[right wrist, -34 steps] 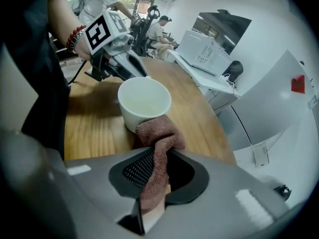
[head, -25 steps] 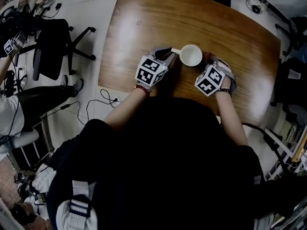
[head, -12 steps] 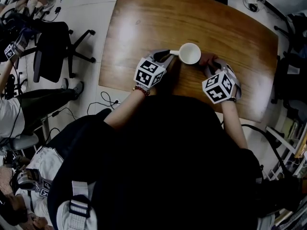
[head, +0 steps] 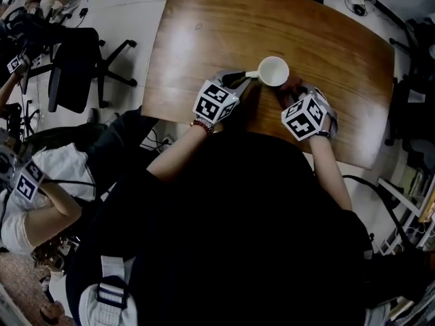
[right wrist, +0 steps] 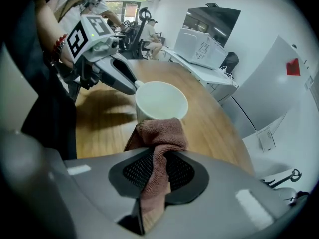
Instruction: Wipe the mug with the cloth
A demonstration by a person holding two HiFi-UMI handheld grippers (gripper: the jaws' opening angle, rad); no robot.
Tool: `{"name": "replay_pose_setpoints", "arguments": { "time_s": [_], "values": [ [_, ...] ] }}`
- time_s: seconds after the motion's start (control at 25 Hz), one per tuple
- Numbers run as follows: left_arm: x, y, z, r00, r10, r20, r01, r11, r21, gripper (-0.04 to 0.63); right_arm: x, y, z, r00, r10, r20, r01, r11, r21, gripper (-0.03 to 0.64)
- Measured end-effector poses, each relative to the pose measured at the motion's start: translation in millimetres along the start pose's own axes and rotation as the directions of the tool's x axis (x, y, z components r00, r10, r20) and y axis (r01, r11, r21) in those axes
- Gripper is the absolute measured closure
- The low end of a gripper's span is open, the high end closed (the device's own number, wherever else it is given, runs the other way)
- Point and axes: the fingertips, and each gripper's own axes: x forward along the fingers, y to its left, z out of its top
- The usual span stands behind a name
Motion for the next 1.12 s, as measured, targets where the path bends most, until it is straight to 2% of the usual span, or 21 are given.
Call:
{"name": "replay_pose_setpoints", "arguments": {
  "time_s": [0.2, 0.36, 0.56, 0.68, 0.76, 0.88, 1.12],
  "values": [
    [-3, -9, -5, 1.000, -0.012, -0.010, 0.013, 0.999, 0.043, 0.532, 22, 0, -6, 0.998, -0.002, -0.063, -0.001, 0.998, -0.062, 0.552],
    [-1, -18, -11, 0.999, -0.037, -0.018, 0.038, 0.998, 0.056, 0.532, 32, -6, -9, 0.997, -0.011, -0.074, 0.007, 0.999, -0.049, 0.552],
    [-1, -20, -13, 0.999, -0.046, -0.028, 0.049, 0.996, 0.078, 0.529, 13, -3, -5, 1.000, 0.020, -0.023, -0.019, 0.998, 0.058, 0.552],
    [-1, -22, -13, 0.998, -0.064, -0.029, 0.066, 0.994, 0.085, 0.528, -12, 2, -5, 0.998, 0.048, 0.034, -0.054, 0.982, 0.184, 0.552],
    [-1, -25, -15, 0.996, -0.086, -0.034, 0.089, 0.992, 0.094, 0.525, -23, 7, 4, 0.995, 0.059, 0.085, -0.077, 0.971, 0.228, 0.552],
    [0, -33, -18, 0.992, -0.116, -0.048, 0.120, 0.986, 0.113, 0.523, -20, 12, 8, 0.993, 0.061, 0.097, -0.083, 0.968, 0.237, 0.552],
    [2, -39, -19, 0.987, -0.147, -0.072, 0.155, 0.981, 0.118, 0.520, 10, 17, -11, 0.998, 0.059, 0.022, -0.062, 0.969, 0.238, 0.553]
  ]
}}
